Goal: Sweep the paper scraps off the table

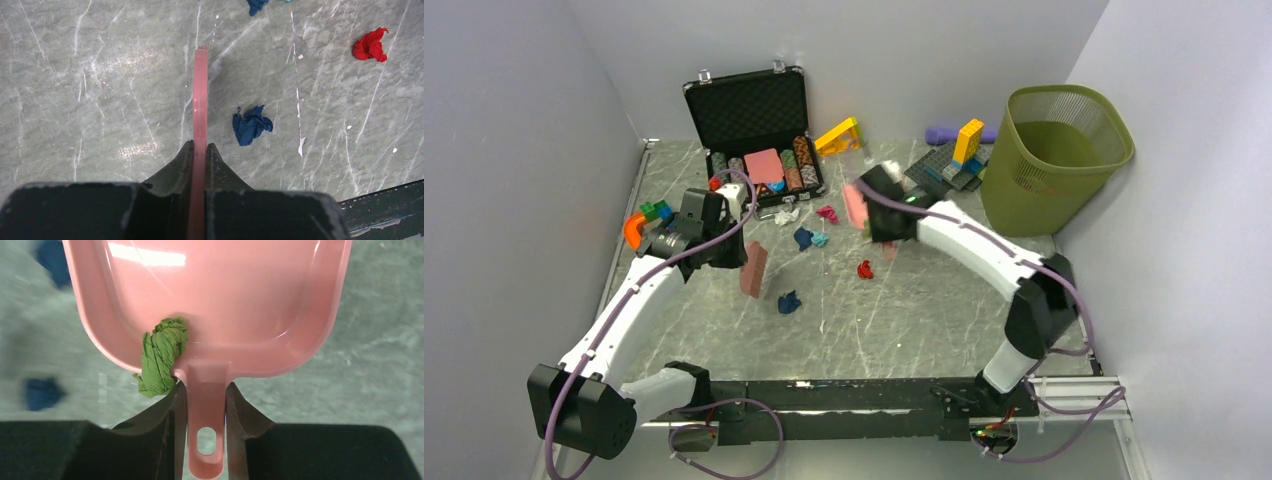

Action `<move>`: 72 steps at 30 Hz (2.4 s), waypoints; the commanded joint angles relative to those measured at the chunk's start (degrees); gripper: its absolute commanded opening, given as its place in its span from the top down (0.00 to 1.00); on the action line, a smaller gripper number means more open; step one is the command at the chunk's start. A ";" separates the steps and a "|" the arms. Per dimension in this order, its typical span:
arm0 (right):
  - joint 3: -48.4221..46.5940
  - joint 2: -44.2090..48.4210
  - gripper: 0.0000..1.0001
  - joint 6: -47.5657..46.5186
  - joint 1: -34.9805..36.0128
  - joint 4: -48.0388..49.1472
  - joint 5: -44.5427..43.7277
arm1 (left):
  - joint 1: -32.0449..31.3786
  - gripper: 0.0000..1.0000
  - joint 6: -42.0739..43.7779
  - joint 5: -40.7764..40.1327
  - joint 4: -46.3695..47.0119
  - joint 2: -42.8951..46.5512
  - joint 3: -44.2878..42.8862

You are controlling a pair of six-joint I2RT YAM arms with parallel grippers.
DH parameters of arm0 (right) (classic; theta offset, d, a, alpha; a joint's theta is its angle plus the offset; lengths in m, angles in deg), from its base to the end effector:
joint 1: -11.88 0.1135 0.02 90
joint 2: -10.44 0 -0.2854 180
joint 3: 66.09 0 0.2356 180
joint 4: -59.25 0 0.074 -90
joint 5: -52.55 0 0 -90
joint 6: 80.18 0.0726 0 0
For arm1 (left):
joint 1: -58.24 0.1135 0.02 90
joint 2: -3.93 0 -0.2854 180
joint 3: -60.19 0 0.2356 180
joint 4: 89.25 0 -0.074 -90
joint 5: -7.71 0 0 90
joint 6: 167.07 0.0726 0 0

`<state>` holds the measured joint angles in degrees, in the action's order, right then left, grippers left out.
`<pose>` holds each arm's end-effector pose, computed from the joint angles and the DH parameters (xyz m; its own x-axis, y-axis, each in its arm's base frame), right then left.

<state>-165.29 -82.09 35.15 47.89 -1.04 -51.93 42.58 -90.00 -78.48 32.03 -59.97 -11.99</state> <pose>0.2956 0.1924 0.3098 -0.7809 -0.0554 -0.6222 -0.1275 0.9892 0.0718 0.2114 -0.0643 0.2908 -0.7929 -0.0096 -0.6093 0.1361 0.9718 -0.1924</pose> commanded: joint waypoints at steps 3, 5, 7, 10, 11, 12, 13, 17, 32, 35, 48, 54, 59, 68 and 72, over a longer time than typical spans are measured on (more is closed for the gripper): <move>-1.96 -9.97 1.00 2.85 13.65 -8.09 -39.25 | 0.21 1.00 0.48 0.33 1.91 0.70 -0.23; -4.26 -13.41 1.00 5.51 15.79 -11.86 -46.57 | 0.19 1.00 0.44 0.19 1.95 0.68 -0.22; -4.46 -14.83 1.00 4.39 16.55 -11.07 -47.41 | 0.24 1.00 0.45 0.08 1.96 0.77 -0.14; -1.67 -13.88 1.00 -0.13 17.30 -5.45 -45.74 | 0.20 1.00 0.44 -0.11 1.87 0.79 0.03; -0.80 -13.45 1.00 -0.97 17.53 -3.98 -44.87 | 0.19 1.00 0.36 -0.19 1.87 0.75 0.04; -0.16 -13.07 1.00 -1.25 17.60 -3.08 -43.50 | 0.19 1.00 0.36 -0.20 1.87 0.67 0.00; 0.47 -12.44 1.00 -1.55 17.46 -1.95 -41.93 | 0.20 1.00 0.37 -0.13 1.87 0.55 -0.01; 3.22 -9.11 1.00 -4.77 17.50 3.05 -37.85 | 0.19 1.00 0.62 0.15 1.86 0.23 -0.09; 13.17 -1.26 1.00 -10.12 10.22 12.46 -1.93 | 0.23 1.00 1.05 6.65 3.99 1.71 0.19; 13.23 -0.89 1.00 -9.17 8.00 13.09 3.99 | 0.19 1.00 -1.26 13.55 6.24 2.96 0.76; 9.86 -1.78 1.00 -4.02 6.54 11.74 5.17 | -2.53 1.00 -33.73 23.97 21.71 -4.27 6.97; 11.06 -0.78 1.00 -3.68 6.53 12.31 5.25 | -2.87 1.00 -41.93 22.56 27.11 -5.49 9.50; 11.82 -0.71 1.00 -3.87 6.53 12.49 5.54 | -3.61 1.00 -45.40 23.21 30.79 -7.40 7.50; 13.02 -1.58 1.00 -3.87 6.52 12.27 4.65 | -3.98 1.00 -43.20 20.86 24.14 -6.22 -1.12; 13.28 -2.51 1.00 -3.88 6.54 12.49 4.78 | -4.09 1.00 -43.32 21.61 23.75 -4.44 -1.33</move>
<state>-152.31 -85.13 30.93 54.03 10.08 -47.67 38.91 -133.32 -57.80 54.72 -67.77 -10.55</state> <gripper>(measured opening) 0.312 0.106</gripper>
